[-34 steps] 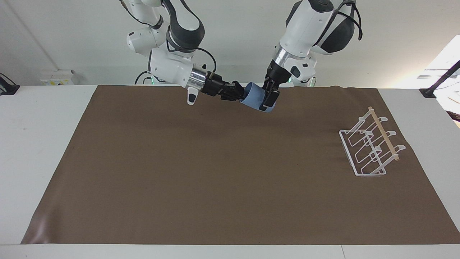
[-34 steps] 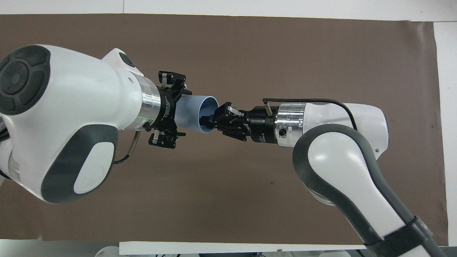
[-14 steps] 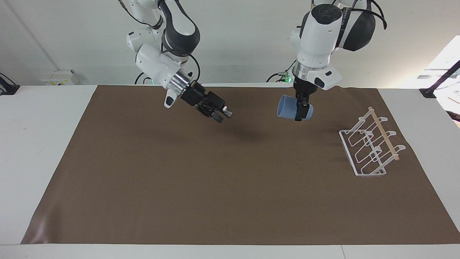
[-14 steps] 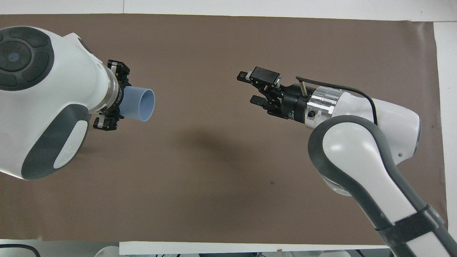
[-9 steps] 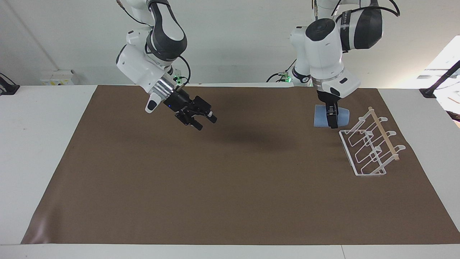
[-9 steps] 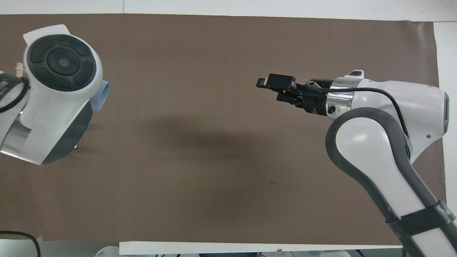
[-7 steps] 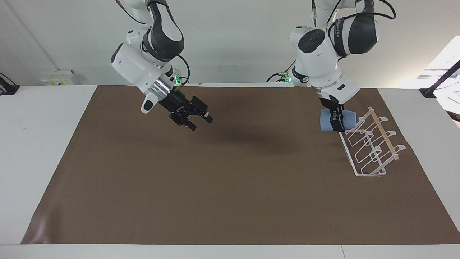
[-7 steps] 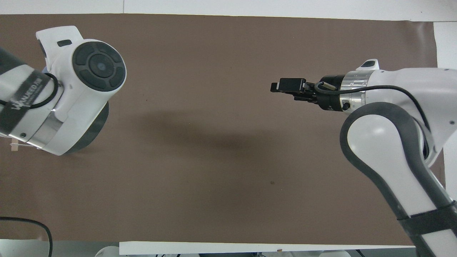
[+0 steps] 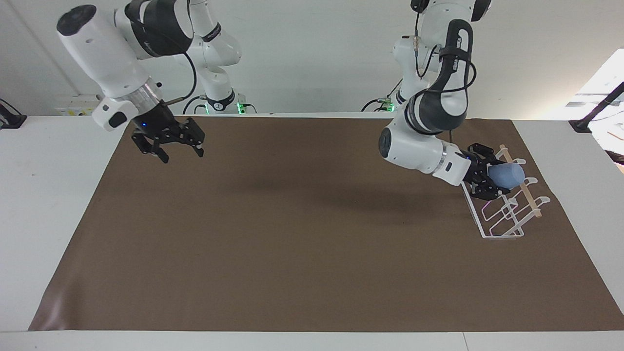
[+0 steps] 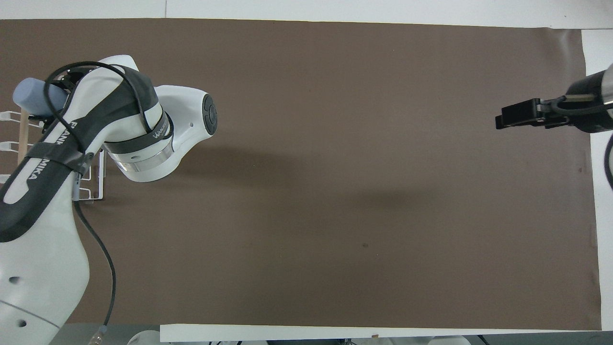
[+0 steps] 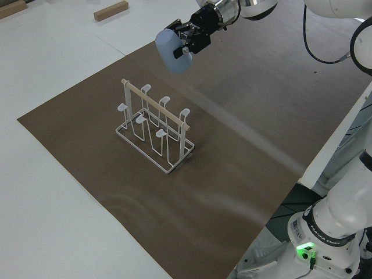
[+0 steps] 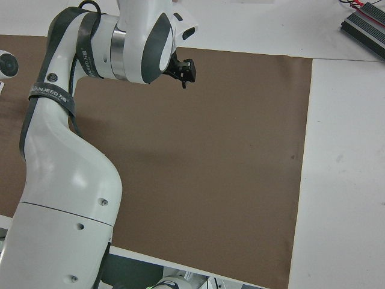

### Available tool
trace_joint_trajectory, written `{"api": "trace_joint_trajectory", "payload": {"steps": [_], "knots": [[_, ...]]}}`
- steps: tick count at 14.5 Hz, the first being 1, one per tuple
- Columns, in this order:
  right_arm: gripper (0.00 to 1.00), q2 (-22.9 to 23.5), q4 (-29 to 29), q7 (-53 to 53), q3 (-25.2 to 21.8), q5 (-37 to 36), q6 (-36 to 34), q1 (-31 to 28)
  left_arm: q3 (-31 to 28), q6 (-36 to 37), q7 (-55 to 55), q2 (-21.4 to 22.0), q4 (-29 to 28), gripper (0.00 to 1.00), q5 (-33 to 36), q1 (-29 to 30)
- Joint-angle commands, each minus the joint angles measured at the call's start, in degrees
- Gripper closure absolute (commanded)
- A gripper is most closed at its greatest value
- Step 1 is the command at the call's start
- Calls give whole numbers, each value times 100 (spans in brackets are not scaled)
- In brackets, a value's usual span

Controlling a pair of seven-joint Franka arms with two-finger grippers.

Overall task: Hang cup on cup holder
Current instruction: 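Hang the blue cup on the wire rack with the left gripper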

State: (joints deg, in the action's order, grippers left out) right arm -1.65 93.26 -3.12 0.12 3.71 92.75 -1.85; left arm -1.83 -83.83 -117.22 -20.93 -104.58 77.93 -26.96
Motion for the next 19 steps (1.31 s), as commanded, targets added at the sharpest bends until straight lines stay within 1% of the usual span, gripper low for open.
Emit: {"api": "trace_joint_trajectory", "payload": {"steps": [1,2,3,4,5,6,7,8,9,12,13,14,15,17,19], "knots": [[0,147,-1061,-179,84,-660,-1044,-44,16,209,-230,-148,8,100,565,287],[0,147,-1247,-250,128,-957,-1344,0,16,209,-292,-166,8,100,687,340],[0,138,-1170,-268,154,-1091,-1356,35,16,200,-310,-166,8,100,741,349],[0,51,-909,-268,163,-1057,-1321,18,16,192,-362,-166,8,100,741,358],[0,-80,-610,-364,94,-839,-1286,-121,25,183,-458,-174,-10,100,741,410],[0,-142,-424,-495,58,-463,-1285,-393,25,183,-607,-201,-62,100,741,437],[0,-239,-257,-496,75,-294,-1303,-482,25,191,-791,-331,-89,100,750,463],[0,-257,-247,-488,128,-327,-1399,-379,25,200,-941,-446,-80,100,750,464],[0,-275,-221,-479,137,-380,-1504,-239,25,200,-1047,-473,-98,100,750,464],[0,-301,-203,-487,137,-722,-1637,-97,69,130,-1171,-456,-221,100,741,533],[0,-301,-212,-514,137,-758,-1619,-88,69,95,-1180,-456,-221,93,707,534],[0,-292,-220,-514,137,-784,-1619,-88,69,-1,-1119,-456,-177,55,689,534],[0,-301,-203,-531,137,-776,-1645,-88,69,-89,-1031,-464,-142,1,689,560],[0,-319,-194,-601,137,-749,-1646,-88,69,-116,-829,-465,-98,0,610,569],[0,-319,-194,-619,137,-723,-1646,-96,69,-134,-811,-360,-37,0,304,560]]}}
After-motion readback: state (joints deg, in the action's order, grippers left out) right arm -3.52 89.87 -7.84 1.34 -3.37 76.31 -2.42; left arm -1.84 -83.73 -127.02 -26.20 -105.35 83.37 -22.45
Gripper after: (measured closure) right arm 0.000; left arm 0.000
